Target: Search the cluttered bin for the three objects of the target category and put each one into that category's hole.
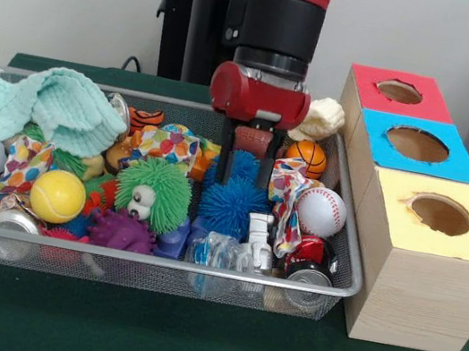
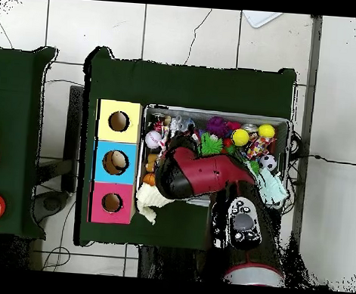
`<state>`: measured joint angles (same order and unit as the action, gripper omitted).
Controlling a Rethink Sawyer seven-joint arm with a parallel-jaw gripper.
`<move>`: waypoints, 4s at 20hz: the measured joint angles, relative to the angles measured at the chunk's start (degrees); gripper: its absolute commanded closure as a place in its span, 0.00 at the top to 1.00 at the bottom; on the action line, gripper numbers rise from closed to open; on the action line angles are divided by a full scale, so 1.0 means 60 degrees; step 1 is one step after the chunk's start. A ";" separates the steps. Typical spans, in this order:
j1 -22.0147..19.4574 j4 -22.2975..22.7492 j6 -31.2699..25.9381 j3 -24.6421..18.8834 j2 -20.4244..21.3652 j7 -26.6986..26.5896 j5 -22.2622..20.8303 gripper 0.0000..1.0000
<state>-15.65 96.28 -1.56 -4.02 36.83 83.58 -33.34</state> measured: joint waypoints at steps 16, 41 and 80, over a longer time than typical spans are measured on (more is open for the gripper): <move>0.0963 -0.1500 0.1548 0.1705 -0.1715 0.0000 -0.0076 1.00; 0.0156 -0.1804 0.1546 0.0787 -0.2034 0.0000 -0.0080 1.00; -0.1636 -0.0539 -0.0844 -0.1230 -0.1430 0.0000 -0.0094 1.00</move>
<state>-25.47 93.04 -6.63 -11.40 28.25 83.58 -33.90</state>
